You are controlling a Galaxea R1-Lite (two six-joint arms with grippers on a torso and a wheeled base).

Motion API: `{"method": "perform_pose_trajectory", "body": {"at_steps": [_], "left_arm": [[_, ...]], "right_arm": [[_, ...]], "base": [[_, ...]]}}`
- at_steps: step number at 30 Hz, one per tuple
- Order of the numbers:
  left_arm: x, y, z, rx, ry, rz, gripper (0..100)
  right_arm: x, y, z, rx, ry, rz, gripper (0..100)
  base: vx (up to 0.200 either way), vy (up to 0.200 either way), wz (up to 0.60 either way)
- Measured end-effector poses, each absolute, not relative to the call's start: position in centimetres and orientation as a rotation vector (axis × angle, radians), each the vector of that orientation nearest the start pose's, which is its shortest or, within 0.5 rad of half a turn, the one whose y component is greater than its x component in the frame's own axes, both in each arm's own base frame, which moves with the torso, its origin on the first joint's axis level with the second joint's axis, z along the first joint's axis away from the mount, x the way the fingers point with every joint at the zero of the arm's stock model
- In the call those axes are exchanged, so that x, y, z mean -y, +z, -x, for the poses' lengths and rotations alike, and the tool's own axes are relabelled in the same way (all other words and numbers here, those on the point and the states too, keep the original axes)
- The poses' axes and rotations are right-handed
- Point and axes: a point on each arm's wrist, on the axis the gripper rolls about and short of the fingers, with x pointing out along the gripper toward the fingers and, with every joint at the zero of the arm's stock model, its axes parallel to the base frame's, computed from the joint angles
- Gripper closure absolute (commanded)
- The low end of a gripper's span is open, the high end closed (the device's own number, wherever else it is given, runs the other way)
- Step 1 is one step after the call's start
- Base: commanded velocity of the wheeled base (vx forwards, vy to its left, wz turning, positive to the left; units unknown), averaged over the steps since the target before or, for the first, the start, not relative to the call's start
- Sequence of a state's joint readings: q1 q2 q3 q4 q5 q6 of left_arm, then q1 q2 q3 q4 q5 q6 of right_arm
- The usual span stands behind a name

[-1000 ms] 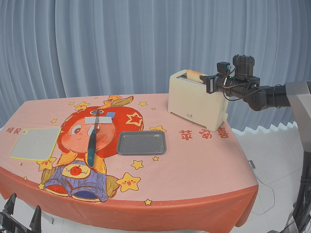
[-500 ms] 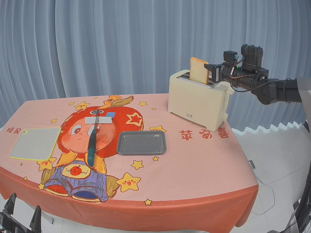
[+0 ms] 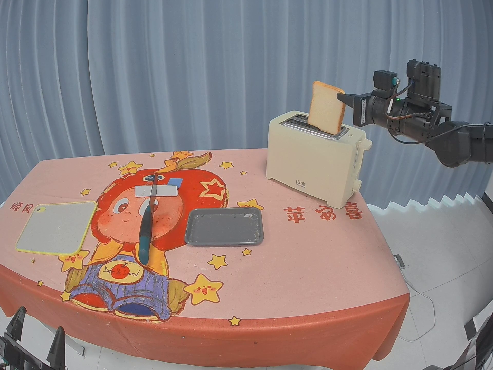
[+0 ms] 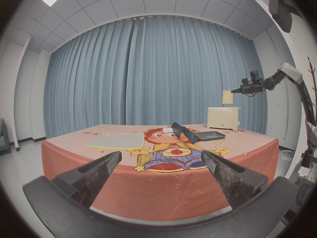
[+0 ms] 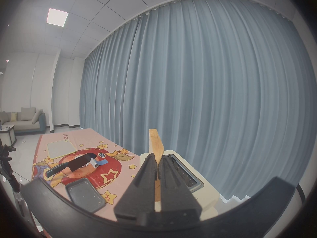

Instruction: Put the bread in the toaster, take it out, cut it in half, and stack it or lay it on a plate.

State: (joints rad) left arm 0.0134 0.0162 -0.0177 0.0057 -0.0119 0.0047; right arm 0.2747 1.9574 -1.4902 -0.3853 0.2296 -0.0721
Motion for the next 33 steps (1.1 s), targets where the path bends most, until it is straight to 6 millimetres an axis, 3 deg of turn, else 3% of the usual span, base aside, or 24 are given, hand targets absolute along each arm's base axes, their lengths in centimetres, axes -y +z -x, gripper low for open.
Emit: {"method": "perform_pose_trajectory", "body": {"at_steps": [9, 19, 33], "left_arm": [[0.1, 8.0, 2.3, -0.004, 0.001, -0.005, 0], [0.1, 8.0, 2.3, -0.004, 0.001, -0.005, 0], [0.1, 8.0, 2.3, -0.004, 0.001, -0.005, 0]], "right_arm": [[-10.5, 26.1, -35.2, -0.096, 0.514, 0.071, 100], [-9.6, 24.5, -30.0, -0.183, 0.527, 0.023, 100], [-9.4, 22.9, -25.0, 0.082, 0.572, -0.097, 100]], "base": [[0.0, 0.0, 0.0], [0.0, 0.0, 0.0], [0.0, 0.0, 0.0]]}}
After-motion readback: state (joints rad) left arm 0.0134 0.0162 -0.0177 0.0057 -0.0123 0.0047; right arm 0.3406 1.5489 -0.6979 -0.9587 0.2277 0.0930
